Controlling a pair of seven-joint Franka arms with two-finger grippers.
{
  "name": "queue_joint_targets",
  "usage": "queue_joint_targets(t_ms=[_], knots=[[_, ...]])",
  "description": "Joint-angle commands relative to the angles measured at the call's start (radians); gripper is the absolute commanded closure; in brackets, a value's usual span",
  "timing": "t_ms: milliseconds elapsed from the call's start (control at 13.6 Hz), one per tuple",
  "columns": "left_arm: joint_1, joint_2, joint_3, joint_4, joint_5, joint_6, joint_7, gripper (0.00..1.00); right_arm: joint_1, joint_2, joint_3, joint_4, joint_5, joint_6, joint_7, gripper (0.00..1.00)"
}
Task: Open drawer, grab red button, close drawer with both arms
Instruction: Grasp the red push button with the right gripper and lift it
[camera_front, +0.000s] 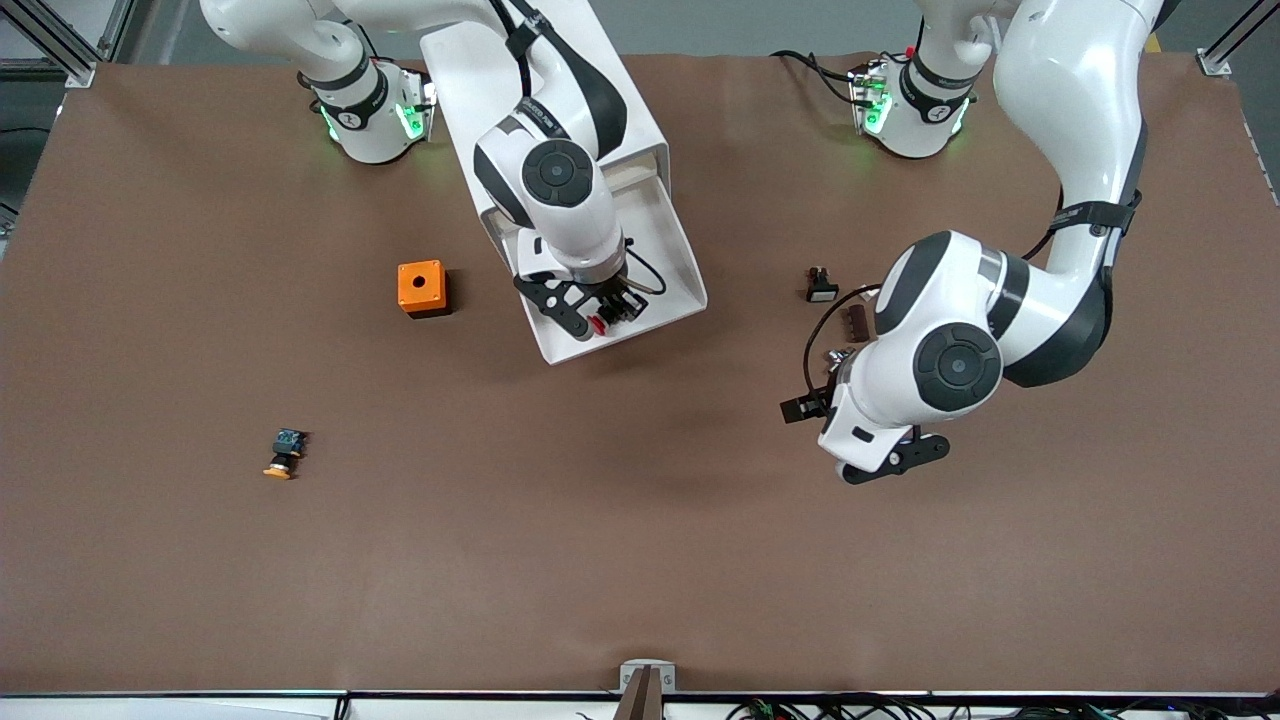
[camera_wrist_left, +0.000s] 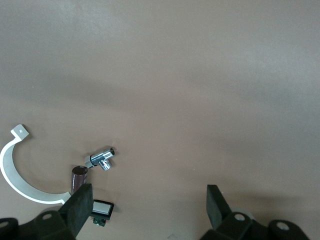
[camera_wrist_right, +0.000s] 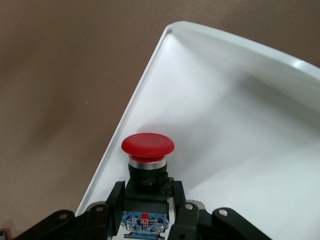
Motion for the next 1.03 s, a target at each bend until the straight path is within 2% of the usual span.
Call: queue_joint_targets(t_ms=[0, 293, 586, 953], knots=[[0.009, -0.047, -0.01, -0.044, 0.007, 0.003, -0.004, 0.0, 0.009, -0.007, -0.009, 0.018, 0.006, -0.005, -0.001, 0.98], [0.008, -0.061, -0.074, -0.044, 0.014, 0.028, -0.004, 0.0, -0.058, -0.023, -0.015, 0.084, 0.005, -0.066, -0.084, 0.99], [-0.035, -0.048, -0.088, -0.044, 0.01, 0.098, -0.019, 0.0, -0.219, -0.029, -0.016, 0.159, 0.006, -0.216, -0.41, 0.99], [-0.147, 0.048, -0.075, -0.043, 0.051, 0.187, -0.159, 0.0, -0.449, -0.02, -0.018, 0.162, -0.003, -0.238, -0.82, 0.99]])
